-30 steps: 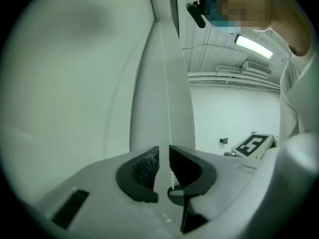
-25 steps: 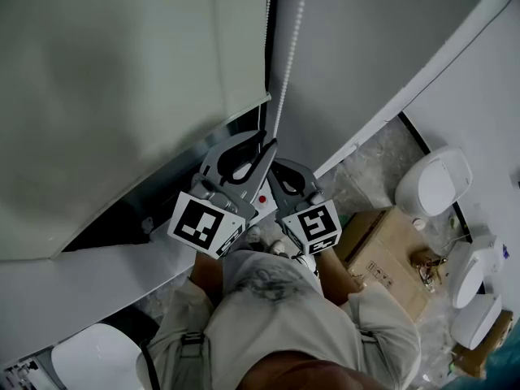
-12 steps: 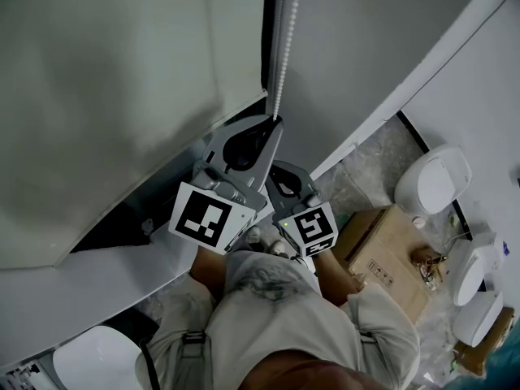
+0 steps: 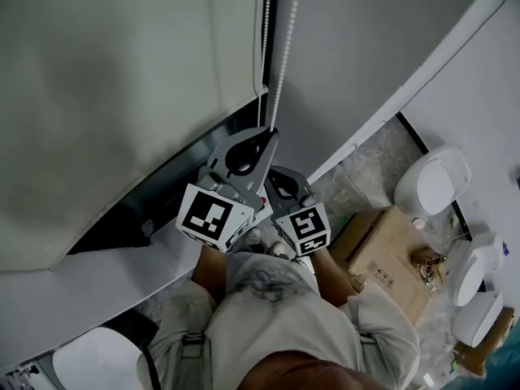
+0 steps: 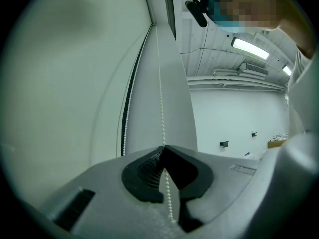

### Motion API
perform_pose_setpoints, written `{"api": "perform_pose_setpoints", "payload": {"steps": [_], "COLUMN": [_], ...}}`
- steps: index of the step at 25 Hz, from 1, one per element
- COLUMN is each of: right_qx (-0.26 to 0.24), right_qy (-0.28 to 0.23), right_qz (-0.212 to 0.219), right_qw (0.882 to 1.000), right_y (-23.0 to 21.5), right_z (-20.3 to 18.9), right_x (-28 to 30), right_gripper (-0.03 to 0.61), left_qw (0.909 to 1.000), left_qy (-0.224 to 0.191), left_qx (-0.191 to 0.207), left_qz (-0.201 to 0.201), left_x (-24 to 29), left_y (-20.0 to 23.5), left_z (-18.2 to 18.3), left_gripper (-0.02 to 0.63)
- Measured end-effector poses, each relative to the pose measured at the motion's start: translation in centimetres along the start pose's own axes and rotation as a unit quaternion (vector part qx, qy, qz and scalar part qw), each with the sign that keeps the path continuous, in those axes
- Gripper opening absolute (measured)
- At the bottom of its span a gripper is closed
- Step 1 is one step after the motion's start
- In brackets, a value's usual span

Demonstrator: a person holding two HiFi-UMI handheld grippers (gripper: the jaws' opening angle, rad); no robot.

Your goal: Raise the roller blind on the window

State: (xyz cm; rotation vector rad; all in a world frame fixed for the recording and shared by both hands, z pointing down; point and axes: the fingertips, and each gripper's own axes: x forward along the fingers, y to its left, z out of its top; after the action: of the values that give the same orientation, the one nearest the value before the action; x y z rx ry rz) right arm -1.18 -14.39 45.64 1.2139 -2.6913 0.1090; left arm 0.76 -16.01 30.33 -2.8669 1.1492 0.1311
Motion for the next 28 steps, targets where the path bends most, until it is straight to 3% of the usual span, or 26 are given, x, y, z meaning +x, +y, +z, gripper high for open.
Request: {"api": "perform_pose_setpoints", "payload": {"steps": [28], "right_qx": [0.011], "right_qy": [0.093], "right_qz": [-0.01], "right_qw": [0.996], "right_y": [-0.7], "right_z": [-9.9], "right_x": [1.4], "right_gripper": [0.011], "left_qw": [0.9947], "left_qy": [0.086], "left_qx": [-0.057], "left_qz": [-0.002], "left_x": [0.1], "left_y": [-0.2], "left_z": [-10.2], "left_gripper": [0.011]}}
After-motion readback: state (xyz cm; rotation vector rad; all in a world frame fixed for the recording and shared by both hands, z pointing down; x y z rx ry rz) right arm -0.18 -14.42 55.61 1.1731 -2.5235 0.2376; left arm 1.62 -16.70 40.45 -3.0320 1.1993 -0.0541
